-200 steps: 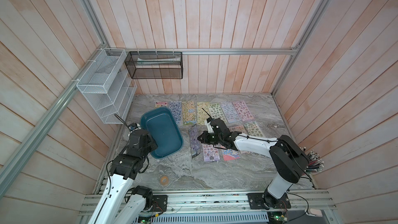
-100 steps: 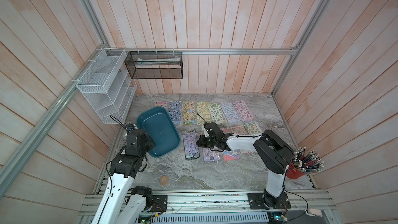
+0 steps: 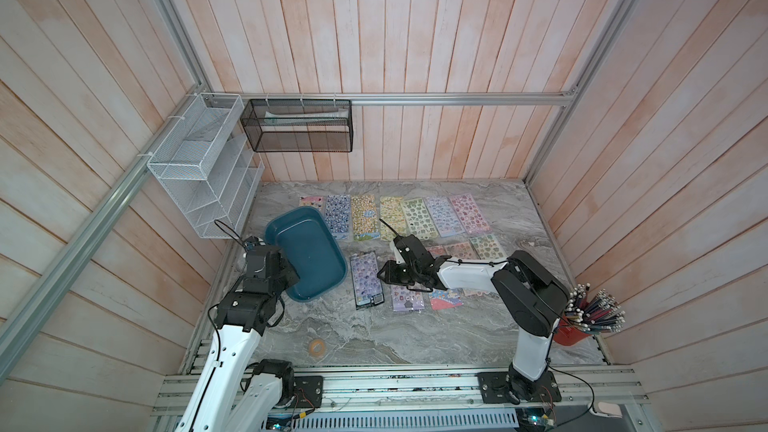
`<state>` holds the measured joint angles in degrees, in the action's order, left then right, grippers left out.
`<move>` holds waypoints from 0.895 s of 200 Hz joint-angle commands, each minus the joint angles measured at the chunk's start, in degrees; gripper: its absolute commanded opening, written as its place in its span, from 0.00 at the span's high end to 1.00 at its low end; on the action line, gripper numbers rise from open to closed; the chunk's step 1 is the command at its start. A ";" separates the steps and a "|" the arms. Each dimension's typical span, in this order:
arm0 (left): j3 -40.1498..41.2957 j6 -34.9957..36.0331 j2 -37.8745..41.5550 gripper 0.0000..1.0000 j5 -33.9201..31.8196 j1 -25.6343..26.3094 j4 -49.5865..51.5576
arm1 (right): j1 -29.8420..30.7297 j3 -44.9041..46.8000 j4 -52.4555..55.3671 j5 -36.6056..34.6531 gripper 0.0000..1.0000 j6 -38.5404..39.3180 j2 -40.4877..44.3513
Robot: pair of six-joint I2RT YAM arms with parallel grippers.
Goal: Take the stickers out of the storage box
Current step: Pick up the storage box at the center of the board.
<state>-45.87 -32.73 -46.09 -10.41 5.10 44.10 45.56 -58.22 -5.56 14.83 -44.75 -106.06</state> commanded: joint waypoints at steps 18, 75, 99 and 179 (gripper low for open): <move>0.58 1.18 -3.78 1.00 3.17 -3.71 -2.23 | -1.26 1.16 0.83 -0.97 0.50 5.23 12.88; 3.04 -4.89 -8.23 1.00 2.84 -4.93 -4.95 | -3.36 9.16 -4.08 -0.33 0.35 6.61 26.48; 6.14 -9.56 -8.83 1.00 2.43 -4.93 -7.18 | -3.77 10.29 -4.22 0.90 0.35 8.07 23.79; 15.44 -17.01 -14.33 1.00 2.74 -4.87 -16.48 | -5.75 7.29 2.02 5.19 0.35 12.94 9.11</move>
<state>-31.83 -47.03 -59.61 -7.88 0.38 33.28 40.36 -50.41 -4.93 18.00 -33.50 -94.50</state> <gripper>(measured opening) 0.084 0.654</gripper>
